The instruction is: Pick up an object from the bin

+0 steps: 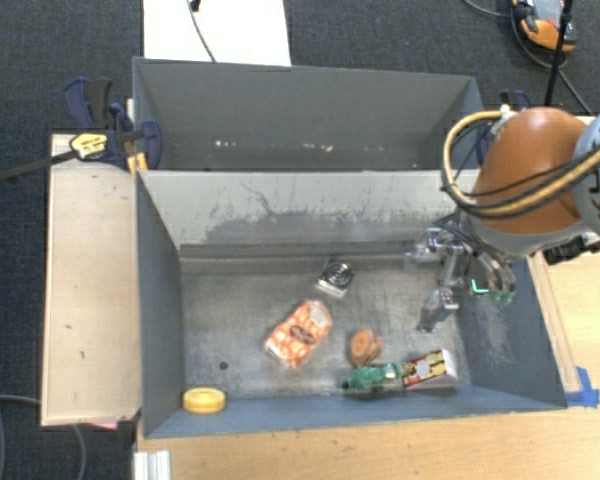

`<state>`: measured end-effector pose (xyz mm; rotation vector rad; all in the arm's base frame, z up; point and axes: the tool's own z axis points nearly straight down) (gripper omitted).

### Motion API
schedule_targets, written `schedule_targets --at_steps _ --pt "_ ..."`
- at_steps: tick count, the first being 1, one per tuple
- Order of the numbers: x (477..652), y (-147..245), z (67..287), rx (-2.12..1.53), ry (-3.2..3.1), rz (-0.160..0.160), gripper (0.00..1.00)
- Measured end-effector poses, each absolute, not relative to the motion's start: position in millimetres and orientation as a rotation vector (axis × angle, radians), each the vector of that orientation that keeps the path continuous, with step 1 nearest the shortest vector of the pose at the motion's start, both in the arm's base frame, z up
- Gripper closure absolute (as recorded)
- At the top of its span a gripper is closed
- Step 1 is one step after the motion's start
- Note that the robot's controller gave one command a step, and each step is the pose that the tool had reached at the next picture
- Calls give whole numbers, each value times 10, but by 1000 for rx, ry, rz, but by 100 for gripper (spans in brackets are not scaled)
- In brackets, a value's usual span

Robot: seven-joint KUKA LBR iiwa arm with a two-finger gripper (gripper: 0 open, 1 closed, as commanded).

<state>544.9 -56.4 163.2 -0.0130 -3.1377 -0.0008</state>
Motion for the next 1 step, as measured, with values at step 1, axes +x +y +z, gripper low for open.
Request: schedule_targets --at_steps 1 --pt "5467 -563 1666 -10 -3145 0 0"
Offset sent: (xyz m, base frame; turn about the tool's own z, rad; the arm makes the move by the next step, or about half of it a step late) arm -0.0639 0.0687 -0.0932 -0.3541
